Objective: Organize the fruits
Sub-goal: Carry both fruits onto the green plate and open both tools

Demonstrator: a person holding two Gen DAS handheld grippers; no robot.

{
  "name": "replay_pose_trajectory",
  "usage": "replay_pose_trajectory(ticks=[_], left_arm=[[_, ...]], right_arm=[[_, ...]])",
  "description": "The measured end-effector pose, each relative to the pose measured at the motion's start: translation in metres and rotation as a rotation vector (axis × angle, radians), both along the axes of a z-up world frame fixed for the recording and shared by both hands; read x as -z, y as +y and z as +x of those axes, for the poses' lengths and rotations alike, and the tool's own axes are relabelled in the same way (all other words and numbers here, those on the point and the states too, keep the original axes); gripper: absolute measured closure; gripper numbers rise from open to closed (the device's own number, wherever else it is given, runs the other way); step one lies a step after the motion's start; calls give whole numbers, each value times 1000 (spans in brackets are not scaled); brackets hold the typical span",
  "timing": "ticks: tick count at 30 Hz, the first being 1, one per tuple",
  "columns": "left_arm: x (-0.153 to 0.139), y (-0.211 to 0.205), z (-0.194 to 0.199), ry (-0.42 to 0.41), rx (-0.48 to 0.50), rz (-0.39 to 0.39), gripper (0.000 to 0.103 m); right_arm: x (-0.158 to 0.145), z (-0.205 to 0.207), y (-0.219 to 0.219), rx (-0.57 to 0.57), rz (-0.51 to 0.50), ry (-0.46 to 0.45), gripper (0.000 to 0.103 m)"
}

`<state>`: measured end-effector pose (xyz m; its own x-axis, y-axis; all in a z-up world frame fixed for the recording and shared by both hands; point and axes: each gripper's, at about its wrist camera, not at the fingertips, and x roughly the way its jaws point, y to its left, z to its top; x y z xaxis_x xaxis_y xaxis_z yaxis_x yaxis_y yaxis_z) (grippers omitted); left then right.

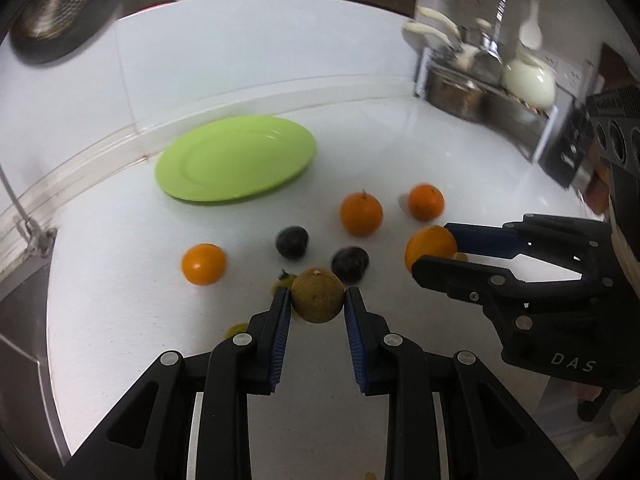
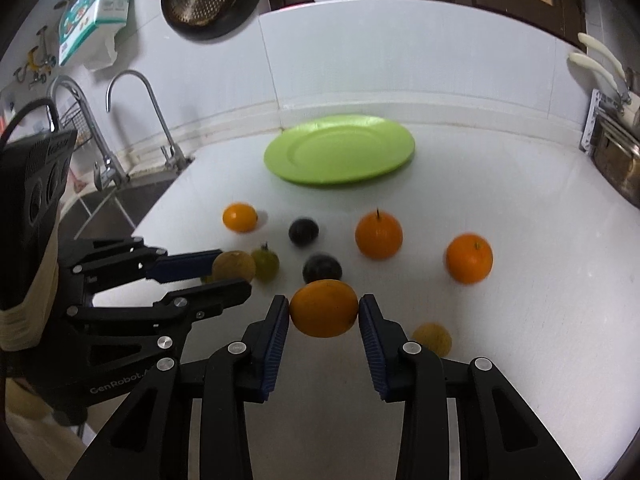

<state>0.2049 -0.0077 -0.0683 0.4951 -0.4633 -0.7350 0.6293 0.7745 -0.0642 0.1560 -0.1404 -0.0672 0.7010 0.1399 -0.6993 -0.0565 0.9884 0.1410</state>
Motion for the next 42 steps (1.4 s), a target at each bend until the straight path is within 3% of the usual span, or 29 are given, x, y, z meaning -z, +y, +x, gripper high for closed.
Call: replay_pose_trajectory(ticks=[12, 23, 33, 42], left_arm=[[-24, 5, 33, -37, -92, -11, 75], [-44, -5, 80, -63, -118, -7, 75], [-37, -12, 134, -23, -110, 5, 75], [-11, -22, 175, 52, -112, 46, 75]], right_arm=[[-34, 35, -4, -29, -34, -45, 66], [-60, 88, -11, -64, -24, -64, 66], [-54, 151, -18, -81, -51, 12, 66], [-23, 205, -21, -98, -75, 123, 66]])
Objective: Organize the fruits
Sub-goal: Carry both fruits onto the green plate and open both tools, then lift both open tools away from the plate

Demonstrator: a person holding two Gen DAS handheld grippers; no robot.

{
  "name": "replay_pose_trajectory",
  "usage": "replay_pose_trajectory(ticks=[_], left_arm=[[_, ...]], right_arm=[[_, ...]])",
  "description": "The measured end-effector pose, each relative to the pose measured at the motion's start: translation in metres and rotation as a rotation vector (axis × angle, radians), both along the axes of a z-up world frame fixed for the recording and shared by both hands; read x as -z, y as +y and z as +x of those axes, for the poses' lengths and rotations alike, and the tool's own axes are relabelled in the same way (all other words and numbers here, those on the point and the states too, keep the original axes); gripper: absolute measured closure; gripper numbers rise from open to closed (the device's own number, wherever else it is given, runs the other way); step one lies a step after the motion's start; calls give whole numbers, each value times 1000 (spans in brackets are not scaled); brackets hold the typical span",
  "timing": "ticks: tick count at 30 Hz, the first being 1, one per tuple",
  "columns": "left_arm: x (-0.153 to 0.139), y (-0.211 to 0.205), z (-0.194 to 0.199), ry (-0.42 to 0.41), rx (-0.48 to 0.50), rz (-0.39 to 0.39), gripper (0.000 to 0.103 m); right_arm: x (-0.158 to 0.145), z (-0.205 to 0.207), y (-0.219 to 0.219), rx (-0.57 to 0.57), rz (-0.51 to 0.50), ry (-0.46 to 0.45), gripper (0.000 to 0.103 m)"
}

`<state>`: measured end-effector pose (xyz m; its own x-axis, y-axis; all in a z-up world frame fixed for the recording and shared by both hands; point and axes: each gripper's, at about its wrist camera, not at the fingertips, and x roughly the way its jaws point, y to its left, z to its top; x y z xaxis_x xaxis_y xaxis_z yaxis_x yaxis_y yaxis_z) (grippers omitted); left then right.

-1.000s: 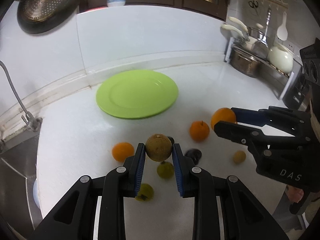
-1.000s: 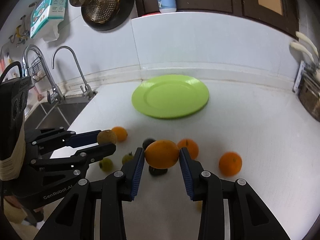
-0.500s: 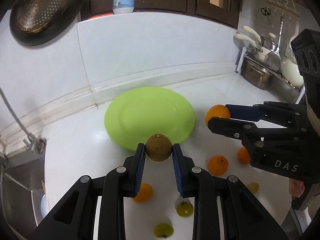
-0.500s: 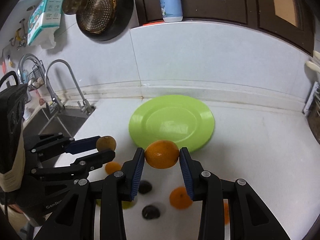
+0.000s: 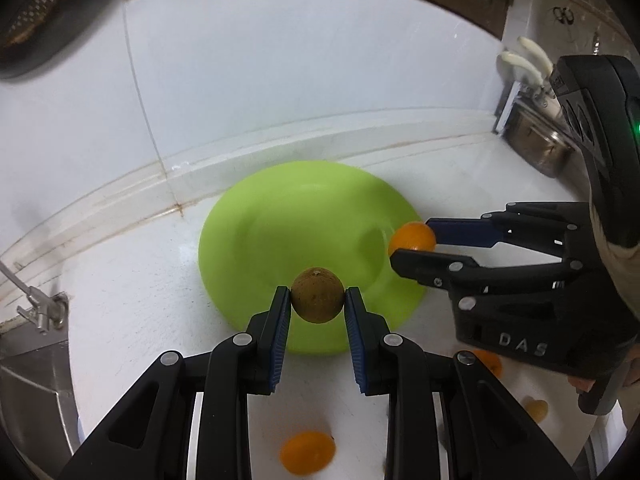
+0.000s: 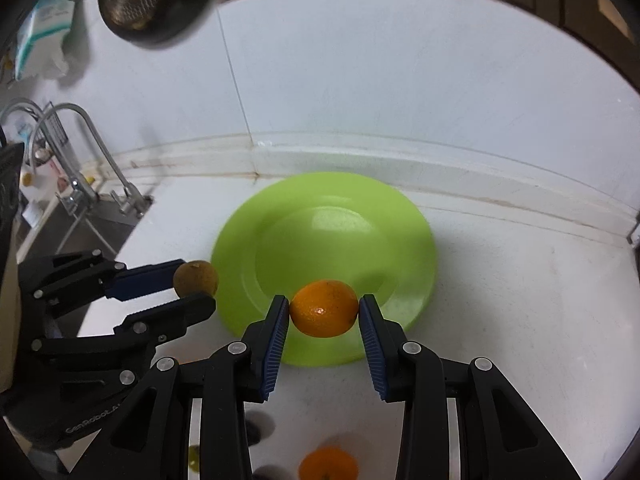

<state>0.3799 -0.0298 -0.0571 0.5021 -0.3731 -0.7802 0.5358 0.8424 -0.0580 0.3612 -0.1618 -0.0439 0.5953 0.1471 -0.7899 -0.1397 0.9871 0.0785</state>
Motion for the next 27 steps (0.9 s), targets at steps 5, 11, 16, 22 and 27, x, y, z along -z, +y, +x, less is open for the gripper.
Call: replay_pose_trajectory(ticks=[5, 11, 16, 22, 27], left_arm=[[21, -5, 16, 61, -7, 24, 75], [38, -6, 22, 94, -15, 41, 75], [41, -7, 24, 110, -16, 52, 75], [44, -8, 26, 114, -15, 68, 75], [38, -6, 23, 102, -30, 69, 70]], right_arm=[[23, 18, -2, -4, 7, 62, 66], [37, 26, -5, -1, 14, 96, 66], [42, 29, -7, -3, 12, 112, 66], [44, 30, -7, -6, 11, 112, 66], [44, 29, -5, -2, 22, 103, 65]])
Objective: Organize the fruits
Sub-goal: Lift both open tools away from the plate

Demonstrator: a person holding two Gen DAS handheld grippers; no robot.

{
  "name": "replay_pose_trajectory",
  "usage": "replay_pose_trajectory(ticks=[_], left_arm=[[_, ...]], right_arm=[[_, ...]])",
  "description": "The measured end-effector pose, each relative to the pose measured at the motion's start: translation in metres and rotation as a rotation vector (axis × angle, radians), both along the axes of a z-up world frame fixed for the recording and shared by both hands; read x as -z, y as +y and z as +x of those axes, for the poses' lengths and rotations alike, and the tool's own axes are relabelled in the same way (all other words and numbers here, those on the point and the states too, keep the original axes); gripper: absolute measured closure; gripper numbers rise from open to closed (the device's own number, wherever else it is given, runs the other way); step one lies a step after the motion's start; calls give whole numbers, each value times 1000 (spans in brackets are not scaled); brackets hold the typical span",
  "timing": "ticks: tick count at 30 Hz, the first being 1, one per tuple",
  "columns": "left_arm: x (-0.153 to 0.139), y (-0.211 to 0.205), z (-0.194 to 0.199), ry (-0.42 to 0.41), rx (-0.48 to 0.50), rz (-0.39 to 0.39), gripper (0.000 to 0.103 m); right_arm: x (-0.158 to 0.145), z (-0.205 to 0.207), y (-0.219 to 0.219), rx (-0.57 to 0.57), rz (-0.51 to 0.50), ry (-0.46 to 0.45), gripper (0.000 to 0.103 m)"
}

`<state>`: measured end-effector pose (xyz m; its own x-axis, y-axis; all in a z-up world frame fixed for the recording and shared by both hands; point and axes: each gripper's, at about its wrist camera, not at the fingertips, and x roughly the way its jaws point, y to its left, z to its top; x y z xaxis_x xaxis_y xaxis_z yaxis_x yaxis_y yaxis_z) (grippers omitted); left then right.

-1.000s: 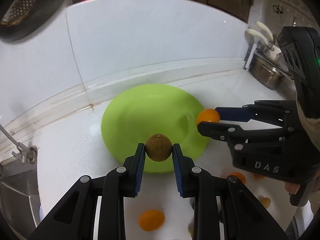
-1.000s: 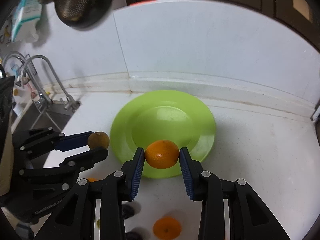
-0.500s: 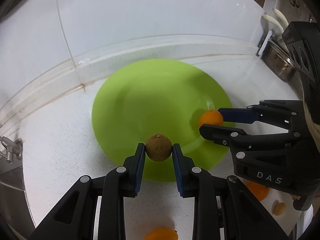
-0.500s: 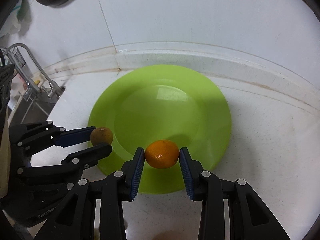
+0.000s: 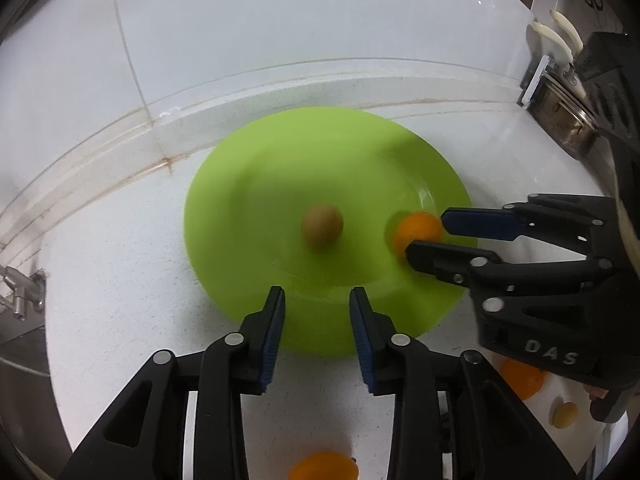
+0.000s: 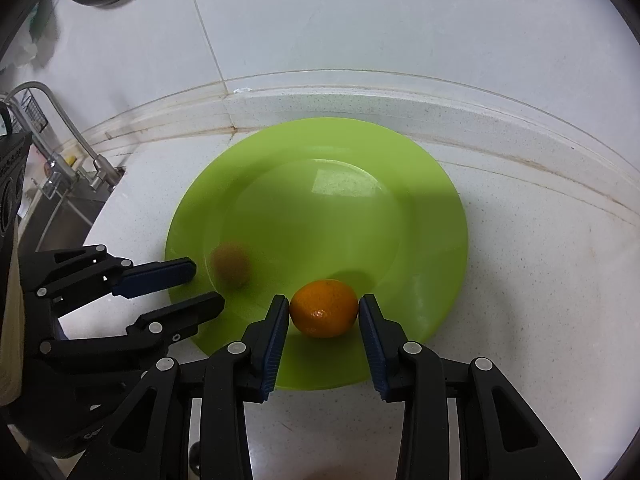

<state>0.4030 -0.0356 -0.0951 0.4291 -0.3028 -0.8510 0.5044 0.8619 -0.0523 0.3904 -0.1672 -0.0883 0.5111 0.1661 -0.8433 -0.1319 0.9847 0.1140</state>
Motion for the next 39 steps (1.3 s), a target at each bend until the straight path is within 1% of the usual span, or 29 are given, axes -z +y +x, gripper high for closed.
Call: replay_pose_trajectory(ticks=[2, 4, 9, 10, 12, 15, 17, 19, 20, 22, 25, 30, 33, 39], left_arm=[[-7, 3, -5, -20, -7, 0, 69], [-16, 7, -11, -38, -15, -10, 63], [-44, 18, -32, -111, -52, -35, 50], [-50, 21, -36, -125, -60, -39, 45], [-60, 27, -46, -159, -82, -45, 41], [-75, 37, -62, -204, -111, -59, 32], [-83, 43, -76, -235, -121, -63, 29], [-88, 45, -88, -260, -125, -63, 23], [-91, 47, -94, -272, -129, -63, 21], [-97, 51, -108, -291, -137, -72, 17], [-103, 57, -127, -319, -139, -81, 13], [-111, 64, -154, -368, -152, -81, 11], [-114, 68, -169, -398, -160, -77, 10], [-114, 75, -191, -417, -174, -91, 10]], right_arm=[[-5, -5, 0, 4, 13, -16, 63], [-12, -11, 1, 9, 10, -40, 61], [-37, -33, 5, 17, -2, -115, 60], [-42, -39, 5, 21, -9, -132, 57], [-53, -51, 7, 39, -29, -174, 53], [-68, -72, 9, 54, -51, -232, 51], [-77, -85, 11, 66, -71, -270, 47], [-85, -99, 12, 84, -93, -300, 44], [-88, -106, 12, 89, -95, -315, 43], [-94, -120, 13, 105, -96, -338, 38], [-101, -140, 14, 132, -95, -373, 33], [-107, -170, 16, 193, -99, -419, 27], [-110, -189, 14, 238, -102, -440, 26], [-109, -216, 16, 291, -104, -457, 25]])
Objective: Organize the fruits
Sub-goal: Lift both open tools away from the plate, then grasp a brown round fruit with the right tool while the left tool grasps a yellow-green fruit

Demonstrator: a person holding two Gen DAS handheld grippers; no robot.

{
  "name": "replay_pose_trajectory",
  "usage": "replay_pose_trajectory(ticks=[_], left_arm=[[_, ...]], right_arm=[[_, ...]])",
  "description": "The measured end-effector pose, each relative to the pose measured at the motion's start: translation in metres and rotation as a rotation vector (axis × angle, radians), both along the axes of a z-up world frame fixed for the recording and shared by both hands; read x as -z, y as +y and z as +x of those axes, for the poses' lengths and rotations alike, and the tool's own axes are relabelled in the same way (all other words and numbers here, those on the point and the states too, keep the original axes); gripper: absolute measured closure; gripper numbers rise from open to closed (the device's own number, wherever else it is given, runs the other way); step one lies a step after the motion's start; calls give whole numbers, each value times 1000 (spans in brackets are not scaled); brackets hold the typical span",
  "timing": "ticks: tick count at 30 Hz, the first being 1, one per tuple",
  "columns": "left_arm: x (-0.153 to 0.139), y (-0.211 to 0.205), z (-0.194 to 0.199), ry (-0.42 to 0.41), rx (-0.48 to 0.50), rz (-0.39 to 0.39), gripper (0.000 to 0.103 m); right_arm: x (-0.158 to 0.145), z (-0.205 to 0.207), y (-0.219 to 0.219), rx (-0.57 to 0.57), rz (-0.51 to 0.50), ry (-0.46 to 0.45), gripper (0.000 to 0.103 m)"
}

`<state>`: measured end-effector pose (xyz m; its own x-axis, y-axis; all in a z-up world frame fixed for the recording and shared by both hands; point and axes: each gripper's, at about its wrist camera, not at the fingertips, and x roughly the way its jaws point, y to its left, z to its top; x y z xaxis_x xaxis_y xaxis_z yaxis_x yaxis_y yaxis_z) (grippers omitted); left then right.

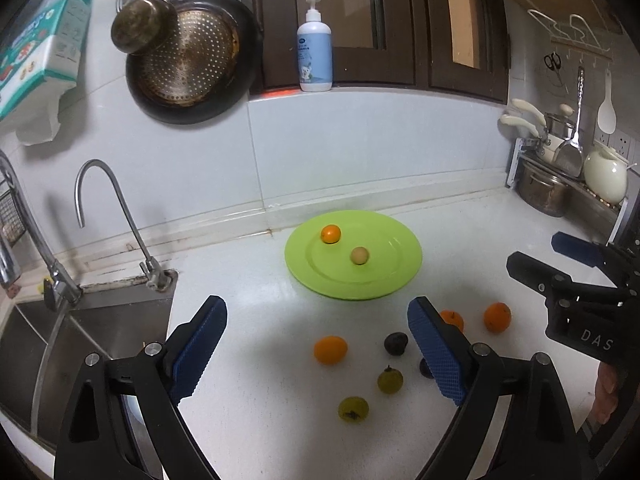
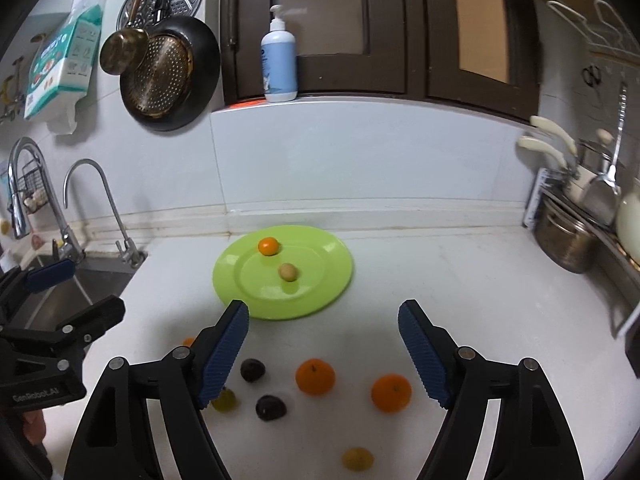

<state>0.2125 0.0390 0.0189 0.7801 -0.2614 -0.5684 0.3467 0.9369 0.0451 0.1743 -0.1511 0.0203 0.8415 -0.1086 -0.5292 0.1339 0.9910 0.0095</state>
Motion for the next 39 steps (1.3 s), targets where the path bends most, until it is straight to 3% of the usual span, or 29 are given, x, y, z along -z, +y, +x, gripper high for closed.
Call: replay_pose_trajectory(ticks=[9, 20, 32, 39], left_arm=[[14, 4, -25, -13, -7, -3, 10], [46, -2, -34, 45, 14, 44, 10], [75, -7, -40, 72, 22, 102, 11], [95, -10, -33, 126, 29, 108, 21]], right_arm=[[12, -31, -2, 81, 8, 0, 25], [37, -45, -9, 144, -12, 60, 25], [75, -48, -21, 176, 91, 170, 25], [94, -47, -21, 176, 91, 208, 26]])
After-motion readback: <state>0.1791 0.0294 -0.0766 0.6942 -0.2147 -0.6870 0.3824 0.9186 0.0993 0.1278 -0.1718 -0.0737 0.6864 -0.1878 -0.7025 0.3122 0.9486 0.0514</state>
